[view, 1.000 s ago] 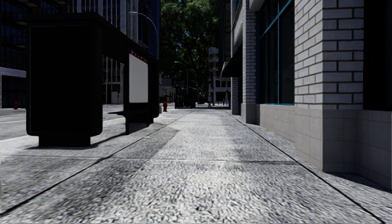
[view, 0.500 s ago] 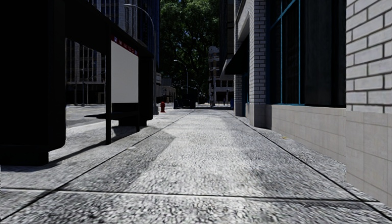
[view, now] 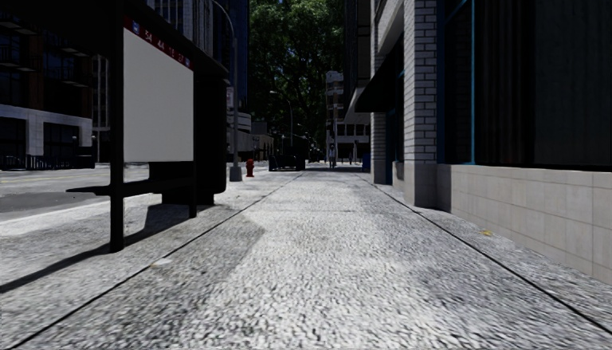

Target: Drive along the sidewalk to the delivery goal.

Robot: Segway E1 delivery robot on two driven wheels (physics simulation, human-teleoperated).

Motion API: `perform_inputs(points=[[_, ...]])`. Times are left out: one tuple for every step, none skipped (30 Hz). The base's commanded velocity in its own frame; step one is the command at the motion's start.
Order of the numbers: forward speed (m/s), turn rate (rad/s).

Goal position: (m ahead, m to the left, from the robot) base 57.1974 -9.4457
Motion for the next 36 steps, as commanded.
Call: perform_inputs(points=[[2.0, -0.15], [2.0, -0.15], [2.0, -0.04], [2.0, -0.04], [2.0, 0.0], [2.0, 0.0], [2.0, 0.0], [2.0, 0.0], [2.0, 0.0], [2.0, 0.0], [2.0, 0.0], [2.0, 0.0], [2.0, 0.0], [2.0, 0.0], [2.0, 0.0], [2.0, 0.0], [2.0, 0.0], [2.0, 0.0], [2.0, 0.0], [2.0, 0.0], [2.0, 0.0], [2.0, 0.0], [2.0, 0.0], [2.0, 0.0], [2.0, 0.08], [2.0, 0.16], [2.0, 0.16], [2.0, 0.18], [2.0, 0.19], [2.0, 0.19], [2.0, 0.19], [2.0, 0.19], [2.0, 0.19], [2.0, 0.19], [2.0, 0.19], [2.0, 0.19]])
